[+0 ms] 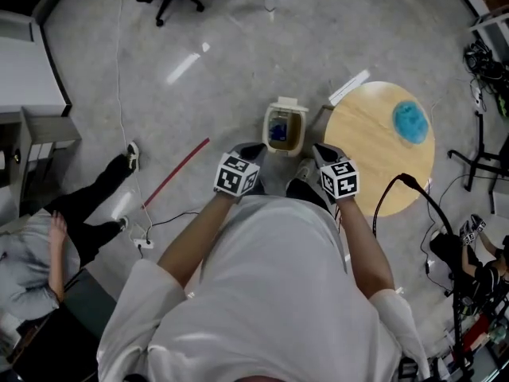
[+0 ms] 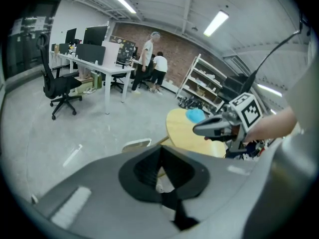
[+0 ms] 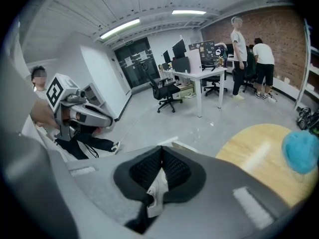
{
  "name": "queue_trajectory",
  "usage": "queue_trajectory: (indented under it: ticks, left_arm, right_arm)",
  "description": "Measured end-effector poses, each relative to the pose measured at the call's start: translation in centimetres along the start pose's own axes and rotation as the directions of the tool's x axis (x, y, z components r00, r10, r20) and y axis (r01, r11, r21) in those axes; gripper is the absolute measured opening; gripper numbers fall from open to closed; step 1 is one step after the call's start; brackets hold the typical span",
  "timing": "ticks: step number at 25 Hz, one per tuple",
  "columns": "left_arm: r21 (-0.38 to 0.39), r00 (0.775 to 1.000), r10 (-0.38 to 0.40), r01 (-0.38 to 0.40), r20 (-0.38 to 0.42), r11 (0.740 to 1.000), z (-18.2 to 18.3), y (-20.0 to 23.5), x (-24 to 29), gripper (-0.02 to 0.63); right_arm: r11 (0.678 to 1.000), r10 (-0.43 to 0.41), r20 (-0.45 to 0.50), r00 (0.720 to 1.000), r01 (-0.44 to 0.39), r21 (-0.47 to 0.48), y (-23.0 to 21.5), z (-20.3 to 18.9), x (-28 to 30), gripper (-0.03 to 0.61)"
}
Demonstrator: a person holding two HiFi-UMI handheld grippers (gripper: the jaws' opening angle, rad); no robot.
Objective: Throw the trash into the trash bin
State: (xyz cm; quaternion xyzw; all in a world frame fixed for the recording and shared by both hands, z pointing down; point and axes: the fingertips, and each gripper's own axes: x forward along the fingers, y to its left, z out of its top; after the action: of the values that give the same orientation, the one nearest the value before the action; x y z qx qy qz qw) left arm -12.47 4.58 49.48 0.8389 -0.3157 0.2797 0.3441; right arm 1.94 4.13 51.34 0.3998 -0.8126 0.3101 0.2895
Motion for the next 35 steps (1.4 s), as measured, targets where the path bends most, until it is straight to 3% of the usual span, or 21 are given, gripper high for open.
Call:
queue_trajectory:
  ticks: [5,10,16,25,35]
  left_arm:
    - [0.037,1.000,0.005,-0.006,0.027,0.999,1.6,-0.2,0.0,0.003]
    - [0.022,0.999,-0.012,0.011,0.038,1.000,2.4,-0.6,-0.1,0.003]
    - [0.033,0.999,-0.039,0.038,0.019,0.999,2.9,-1.3,0.7,0.004]
    - [0.108,0.994,-0.109,0.110,-0.008,0.988,4.4,-4.8,2.8,0.003]
    - [0.158,0.984,-0.179,0.180,-0.019,0.971,6.7,-9.6,6.5,0.003]
  right_arm:
    - [1.000,-0.005,0.023,1.000,0.005,0.017,-0.3,0.9,-0.5,0.002]
    - [0.999,-0.013,0.033,0.999,0.012,0.040,-0.2,0.9,-0.8,0.002]
    - [0.998,-0.025,0.046,0.999,0.021,0.067,-0.4,0.6,-1.2,0.002]
    - [0.994,-0.048,0.082,0.995,0.040,0.103,-1.3,0.5,-3.2,0.002]
    - [0.977,-0.128,0.103,0.986,0.107,0.187,-6.5,-1.5,-7.2,0.002]
